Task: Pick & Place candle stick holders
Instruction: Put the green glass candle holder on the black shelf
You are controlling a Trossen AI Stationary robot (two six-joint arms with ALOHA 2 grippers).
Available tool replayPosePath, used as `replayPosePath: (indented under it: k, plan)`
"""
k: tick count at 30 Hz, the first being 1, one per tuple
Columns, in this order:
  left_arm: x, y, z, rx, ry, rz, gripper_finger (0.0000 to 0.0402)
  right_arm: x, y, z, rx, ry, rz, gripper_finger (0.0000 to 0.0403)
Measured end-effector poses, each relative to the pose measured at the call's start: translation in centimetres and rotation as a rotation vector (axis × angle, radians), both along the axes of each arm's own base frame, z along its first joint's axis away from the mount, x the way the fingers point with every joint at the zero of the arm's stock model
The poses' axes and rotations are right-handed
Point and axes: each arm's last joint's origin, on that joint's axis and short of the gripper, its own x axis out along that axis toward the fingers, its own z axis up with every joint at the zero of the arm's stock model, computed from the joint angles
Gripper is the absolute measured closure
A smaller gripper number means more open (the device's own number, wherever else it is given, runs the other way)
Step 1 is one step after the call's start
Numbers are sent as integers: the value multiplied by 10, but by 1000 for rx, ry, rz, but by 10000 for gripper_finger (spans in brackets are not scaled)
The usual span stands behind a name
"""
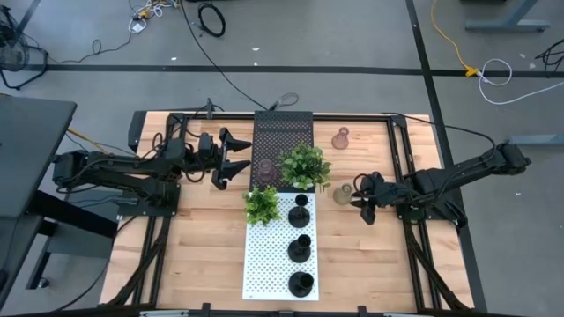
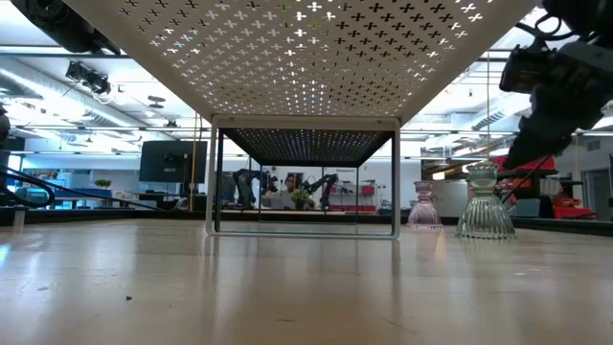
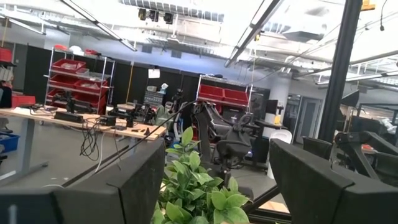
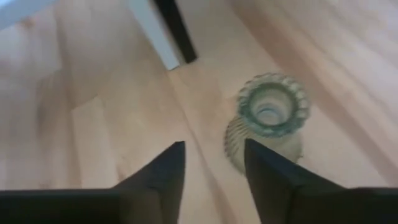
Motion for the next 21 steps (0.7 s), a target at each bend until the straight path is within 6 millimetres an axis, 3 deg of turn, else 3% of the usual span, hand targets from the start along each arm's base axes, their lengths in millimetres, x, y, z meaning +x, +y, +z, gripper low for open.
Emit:
replayPosePath:
  k: [5, 9, 21]
  plan:
    - [0, 0, 0, 0, -4, 0, 113, -1, -2, -6, -60, -17, -53, 184]
    - [0, 0, 0, 0, -4, 0, 113, -1, -3, -15, -51, -44, -62, 164]
    - [0, 0, 0, 0, -4, 0, 113, -4, -7, -33, -115, -86, -157, 181]
